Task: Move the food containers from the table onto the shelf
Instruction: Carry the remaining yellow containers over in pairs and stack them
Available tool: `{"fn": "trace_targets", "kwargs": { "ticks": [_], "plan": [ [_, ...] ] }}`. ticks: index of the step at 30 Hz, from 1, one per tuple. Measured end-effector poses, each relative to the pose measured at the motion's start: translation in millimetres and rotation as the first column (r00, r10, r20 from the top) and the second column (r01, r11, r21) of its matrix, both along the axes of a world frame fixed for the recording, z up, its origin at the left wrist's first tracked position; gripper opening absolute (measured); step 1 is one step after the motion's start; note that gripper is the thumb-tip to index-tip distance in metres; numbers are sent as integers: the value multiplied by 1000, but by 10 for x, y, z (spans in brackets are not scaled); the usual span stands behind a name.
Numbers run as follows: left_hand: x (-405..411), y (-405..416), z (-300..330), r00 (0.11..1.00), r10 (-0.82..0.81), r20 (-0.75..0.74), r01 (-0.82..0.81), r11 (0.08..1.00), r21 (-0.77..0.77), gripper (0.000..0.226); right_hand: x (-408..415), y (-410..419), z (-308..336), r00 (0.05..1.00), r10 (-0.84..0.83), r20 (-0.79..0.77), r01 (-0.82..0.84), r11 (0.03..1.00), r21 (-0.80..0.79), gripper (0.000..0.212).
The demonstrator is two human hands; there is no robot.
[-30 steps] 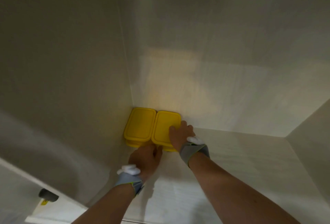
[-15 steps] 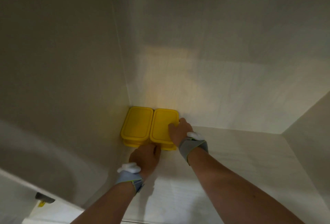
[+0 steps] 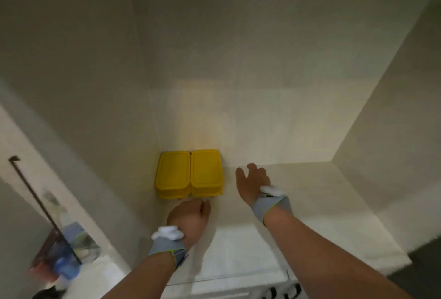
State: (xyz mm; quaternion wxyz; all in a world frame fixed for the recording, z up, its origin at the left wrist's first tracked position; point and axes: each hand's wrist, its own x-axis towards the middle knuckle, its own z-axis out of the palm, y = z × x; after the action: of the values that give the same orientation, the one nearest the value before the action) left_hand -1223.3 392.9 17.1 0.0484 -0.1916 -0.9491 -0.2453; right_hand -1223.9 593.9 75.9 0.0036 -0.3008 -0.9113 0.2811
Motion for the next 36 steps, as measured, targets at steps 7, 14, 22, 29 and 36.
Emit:
{"fn": "trace_targets", "kwargs": {
  "ticks": [7,14,22,29,36],
  "plan": [
    [464,182,541,957,-166,-236,160,986,-46,49,1180,209,280,995,22,-100,12,943,331,58],
    [1181,552,974,924,-311,-224,291,949,-121,80,2298,434,453,988,-94,-119,127,940,316,82],
    [2284,775,1136,890,-410,-198,376,907,-189,80,3782,433,720,966,-188,-177,238,913,331,72],
    [3288,875,1205,830,-522,-198,491,851,-184,78,5081,195,912,934,-323,-155,357,867,347,67],
    [4608,753,1463,637,-733,-239,703,679,-209,75,6549,-479,1065,812,-551,-195,582,735,349,68]
  ]
}}
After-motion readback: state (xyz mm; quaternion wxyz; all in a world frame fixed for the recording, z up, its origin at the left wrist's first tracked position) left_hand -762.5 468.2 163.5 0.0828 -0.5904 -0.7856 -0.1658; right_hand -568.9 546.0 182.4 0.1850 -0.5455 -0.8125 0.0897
